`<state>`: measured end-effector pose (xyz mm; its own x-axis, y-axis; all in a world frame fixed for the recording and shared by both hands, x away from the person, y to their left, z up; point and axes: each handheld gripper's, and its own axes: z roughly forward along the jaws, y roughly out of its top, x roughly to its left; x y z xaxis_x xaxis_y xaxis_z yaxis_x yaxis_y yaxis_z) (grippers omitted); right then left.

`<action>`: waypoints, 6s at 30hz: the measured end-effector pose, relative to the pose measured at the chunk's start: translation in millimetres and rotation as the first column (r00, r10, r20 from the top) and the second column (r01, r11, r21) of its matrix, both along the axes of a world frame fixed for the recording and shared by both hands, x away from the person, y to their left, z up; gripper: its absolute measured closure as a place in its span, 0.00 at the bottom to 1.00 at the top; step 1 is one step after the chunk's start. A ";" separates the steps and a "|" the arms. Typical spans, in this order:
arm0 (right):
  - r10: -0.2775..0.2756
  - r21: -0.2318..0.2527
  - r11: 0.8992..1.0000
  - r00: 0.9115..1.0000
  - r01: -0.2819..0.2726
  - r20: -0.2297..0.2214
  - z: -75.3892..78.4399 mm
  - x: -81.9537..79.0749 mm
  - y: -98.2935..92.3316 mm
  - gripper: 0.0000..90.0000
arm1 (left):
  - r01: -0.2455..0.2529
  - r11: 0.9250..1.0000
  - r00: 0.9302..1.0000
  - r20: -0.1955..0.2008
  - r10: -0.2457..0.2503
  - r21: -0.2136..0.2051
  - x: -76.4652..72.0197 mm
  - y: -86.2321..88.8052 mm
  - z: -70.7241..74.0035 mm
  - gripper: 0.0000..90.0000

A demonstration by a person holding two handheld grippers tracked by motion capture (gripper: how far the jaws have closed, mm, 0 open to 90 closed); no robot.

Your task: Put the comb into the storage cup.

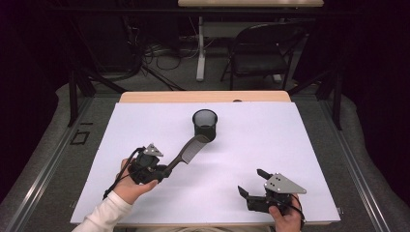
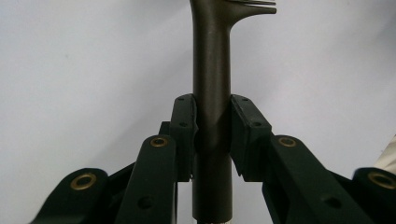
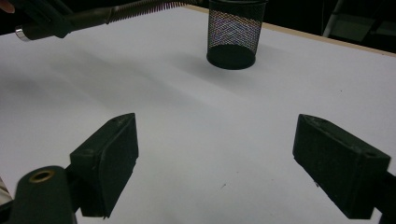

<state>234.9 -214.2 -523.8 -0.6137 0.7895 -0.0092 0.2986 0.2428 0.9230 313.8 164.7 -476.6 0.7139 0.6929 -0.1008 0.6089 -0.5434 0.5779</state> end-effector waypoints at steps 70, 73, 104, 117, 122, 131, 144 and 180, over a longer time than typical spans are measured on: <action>-0.002 0.000 1.000 1.000 0.002 -0.010 -0.9 0.3 -0.4 0.16 | -0.046 0.955 0.902 0.397 0.166 -0.295 -1.9 -46.4 6.3 0.81; -0.003 -0.001 1.000 1.000 0.003 -0.011 -1.0 0.4 -0.3 0.16 | -0.051 0.954 0.899 0.403 0.173 -0.297 -2.0 -45.4 3.6 0.81; -0.016 0.004 1.000 0.999 0.016 -0.038 -2.7 3.3 4.9 0.13 | -0.058 0.933 0.890 0.404 0.210 -0.355 -6.1 -36.0 -9.7 0.81; -0.043 0.044 0.998 0.997 0.046 -0.064 -1.0 5.9 3.4 0.08 | -0.071 0.919 0.890 0.392 0.234 -0.388 -6.9 -32.3 -11.3 0.81; -0.048 0.065 0.996 0.995 0.053 -0.084 -0.6 8.0 2.3 0.06 | -0.071 0.917 0.890 0.390 0.237 -0.394 -7.5 -31.6 -11.7 0.81; -0.060 0.096 0.993 0.990 0.072 -0.124 3.6 13.8 2.2 0.00 | -0.072 0.915 0.885 0.397 0.242 -0.398 -9.5 -31.5 -11.6 0.81; -0.122 0.114 0.982 0.971 0.148 -0.206 14.7 30.9 -0.4 0.00 | -0.069 0.915 0.881 0.405 0.242 -0.397 -10.5 -31.4 -12.4 0.81; -0.099 0.158 0.979 0.981 0.126 -0.168 51.7 99.6 36.7 0.12 | -0.066 0.913 0.882 0.405 0.242 -0.402 -10.9 -31.0 -12.7 0.81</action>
